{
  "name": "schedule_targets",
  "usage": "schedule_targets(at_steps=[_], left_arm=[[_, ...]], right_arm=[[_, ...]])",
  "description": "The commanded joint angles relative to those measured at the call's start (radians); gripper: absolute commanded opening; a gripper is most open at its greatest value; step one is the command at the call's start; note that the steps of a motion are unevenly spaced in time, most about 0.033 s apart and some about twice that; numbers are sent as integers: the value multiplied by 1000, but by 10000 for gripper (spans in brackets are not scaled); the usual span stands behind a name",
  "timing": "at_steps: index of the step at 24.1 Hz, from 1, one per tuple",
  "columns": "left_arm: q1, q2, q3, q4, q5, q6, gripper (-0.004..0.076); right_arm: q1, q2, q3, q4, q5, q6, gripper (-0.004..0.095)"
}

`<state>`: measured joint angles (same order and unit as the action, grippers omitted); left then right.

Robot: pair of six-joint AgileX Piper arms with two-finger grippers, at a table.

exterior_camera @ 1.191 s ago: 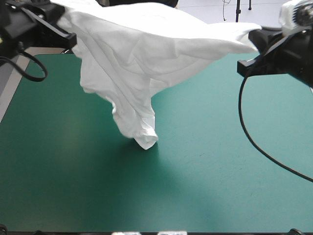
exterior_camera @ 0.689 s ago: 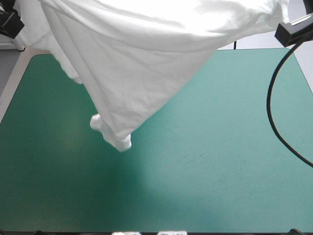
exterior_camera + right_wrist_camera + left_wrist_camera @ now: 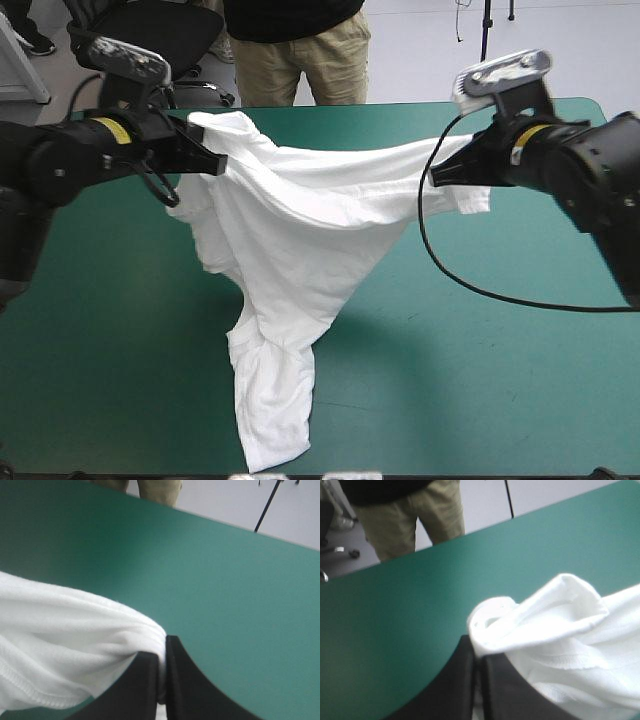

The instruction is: Fold the cloth

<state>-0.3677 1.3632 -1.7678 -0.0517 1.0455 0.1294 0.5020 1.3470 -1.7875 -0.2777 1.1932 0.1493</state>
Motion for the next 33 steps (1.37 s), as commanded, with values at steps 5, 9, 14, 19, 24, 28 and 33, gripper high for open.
schedule_targets(at_steps=[5,9,14,19,24,28,33], left_arm=[[97,100,222,-69,-271,-58,-17],[131,240,215,-76,-329,-23,-17],[138,357,215,-76,-387,-30,-17],[139,472,206,-76,-509,-64,-17],[139,526,206,-49,-573,-64,-8],[139,541,177,-65,-453,-51,405],[139,455,-47,13,-148,-49,546]], right_arm=[[-146,83,200,118,-265,52,-17],[-257,210,200,268,-359,-31,-17],[-322,336,198,344,-394,-46,-17],[-349,440,198,346,-449,-54,-18],[-353,466,196,346,-509,-49,10],[-353,489,155,427,-437,-149,451],[-353,434,50,409,-262,-181,523]])
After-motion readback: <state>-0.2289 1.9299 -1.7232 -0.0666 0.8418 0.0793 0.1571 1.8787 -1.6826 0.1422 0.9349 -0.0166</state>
